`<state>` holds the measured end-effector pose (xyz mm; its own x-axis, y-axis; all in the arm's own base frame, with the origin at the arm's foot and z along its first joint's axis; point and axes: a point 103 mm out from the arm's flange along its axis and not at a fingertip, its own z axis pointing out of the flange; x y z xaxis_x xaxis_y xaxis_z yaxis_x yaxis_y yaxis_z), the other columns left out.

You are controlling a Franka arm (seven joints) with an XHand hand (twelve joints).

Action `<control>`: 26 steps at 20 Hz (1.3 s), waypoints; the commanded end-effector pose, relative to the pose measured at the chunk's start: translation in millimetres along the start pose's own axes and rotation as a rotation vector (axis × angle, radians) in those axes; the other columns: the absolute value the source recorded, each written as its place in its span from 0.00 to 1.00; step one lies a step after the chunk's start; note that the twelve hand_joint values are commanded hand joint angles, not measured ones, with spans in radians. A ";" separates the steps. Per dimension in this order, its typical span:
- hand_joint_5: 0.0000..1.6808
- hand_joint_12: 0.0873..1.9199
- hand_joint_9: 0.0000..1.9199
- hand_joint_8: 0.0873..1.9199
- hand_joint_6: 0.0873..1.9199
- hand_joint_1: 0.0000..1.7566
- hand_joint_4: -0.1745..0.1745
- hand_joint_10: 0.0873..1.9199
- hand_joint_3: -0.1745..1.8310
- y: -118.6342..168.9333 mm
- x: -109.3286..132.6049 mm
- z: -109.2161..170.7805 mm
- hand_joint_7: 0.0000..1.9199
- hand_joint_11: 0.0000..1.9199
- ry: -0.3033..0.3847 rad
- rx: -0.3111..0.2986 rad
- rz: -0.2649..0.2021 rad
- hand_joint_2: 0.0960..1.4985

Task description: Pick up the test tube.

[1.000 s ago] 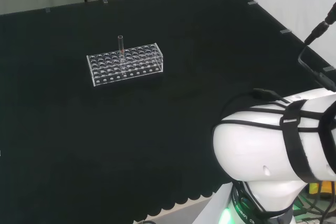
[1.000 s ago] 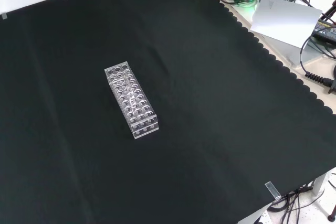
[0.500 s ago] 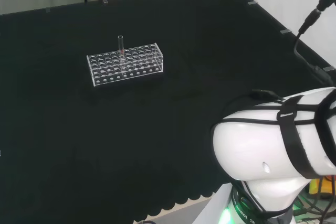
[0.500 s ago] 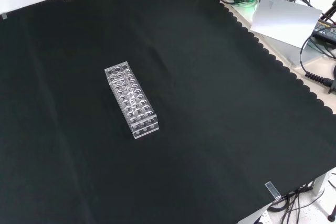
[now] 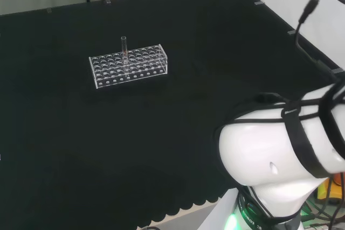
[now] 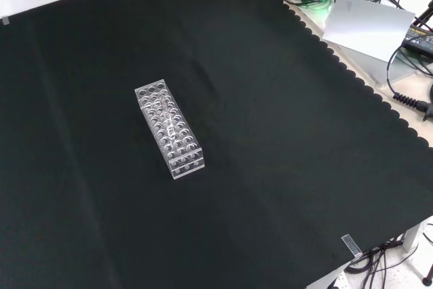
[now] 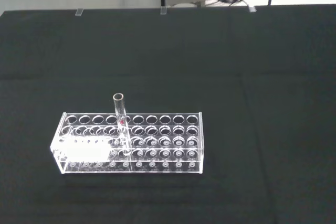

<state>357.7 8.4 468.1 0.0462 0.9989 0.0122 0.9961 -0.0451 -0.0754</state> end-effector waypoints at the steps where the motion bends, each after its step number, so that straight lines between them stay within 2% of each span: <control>1: 0.16 0.84 0.04 0.44 0.00 0.42 0.20 0.49 0.29 63.4 18.3 19.6 0.09 0.01 0.017 0.072 -0.046 0.49; 10: 0.19 0.83 0.08 0.44 0.00 0.44 0.18 0.49 0.33 111.6 34.1 45.8 0.13 0.03 0.054 0.138 -0.074 0.46; 17: 0.22 0.83 0.10 0.44 0.00 0.46 0.16 0.48 0.34 145.3 51.0 68.9 0.16 0.04 0.047 0.187 -0.109 0.46; 26: 0.24 0.82 0.13 0.44 0.00 0.47 0.15 0.47 0.35 182.6 57.8 108.0 0.19 0.05 0.029 0.271 -0.090 0.45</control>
<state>517.2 51.6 373.3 -0.0369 0.9972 0.0657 0.9569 0.0542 -0.2853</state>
